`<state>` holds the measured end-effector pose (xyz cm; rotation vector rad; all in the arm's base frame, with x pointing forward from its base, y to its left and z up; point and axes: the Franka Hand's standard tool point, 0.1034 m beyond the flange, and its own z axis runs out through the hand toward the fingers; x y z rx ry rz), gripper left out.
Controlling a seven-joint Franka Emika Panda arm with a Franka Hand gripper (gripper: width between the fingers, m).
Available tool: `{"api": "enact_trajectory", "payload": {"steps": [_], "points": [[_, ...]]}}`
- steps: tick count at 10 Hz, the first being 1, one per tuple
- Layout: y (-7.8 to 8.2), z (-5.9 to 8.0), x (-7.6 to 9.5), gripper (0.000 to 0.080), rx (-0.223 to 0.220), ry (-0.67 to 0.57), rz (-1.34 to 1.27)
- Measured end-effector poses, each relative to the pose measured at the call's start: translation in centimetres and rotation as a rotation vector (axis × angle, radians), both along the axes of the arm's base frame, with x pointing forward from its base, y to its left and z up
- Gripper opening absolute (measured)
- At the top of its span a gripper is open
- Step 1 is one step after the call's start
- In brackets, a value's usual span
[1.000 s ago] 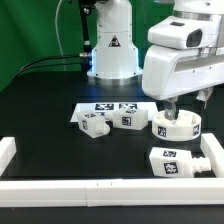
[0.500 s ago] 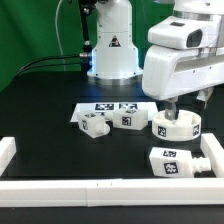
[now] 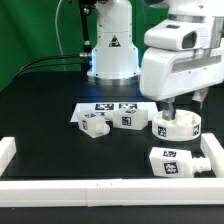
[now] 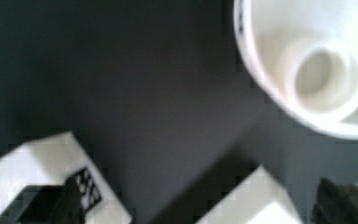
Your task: Assemble stool
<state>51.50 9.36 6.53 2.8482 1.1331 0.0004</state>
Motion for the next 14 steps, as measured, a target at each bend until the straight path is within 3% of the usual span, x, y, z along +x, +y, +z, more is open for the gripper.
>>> {"api": "enact_trajectory", "payload": {"steps": [3,6,9,10,12,13,14], "points": [[0.1,-0.1,0.0,0.0649,0.001,0.001,0.0],[-1.8,-1.6,0.5,0.0649,-0.003,0.017,0.221],[-0.2,0.0,4.6,0.0649,-0.029,0.041,0.311],[0.4,0.5,4.4,0.0649,-0.025,0.02,0.268],[0.3,0.3,4.1,0.0649,-0.025,0.026,0.275],[0.3,0.2,4.4,0.0649,-0.025,0.025,0.282],[0.3,-0.2,5.7,0.0649,-0.024,0.016,0.298]]}}
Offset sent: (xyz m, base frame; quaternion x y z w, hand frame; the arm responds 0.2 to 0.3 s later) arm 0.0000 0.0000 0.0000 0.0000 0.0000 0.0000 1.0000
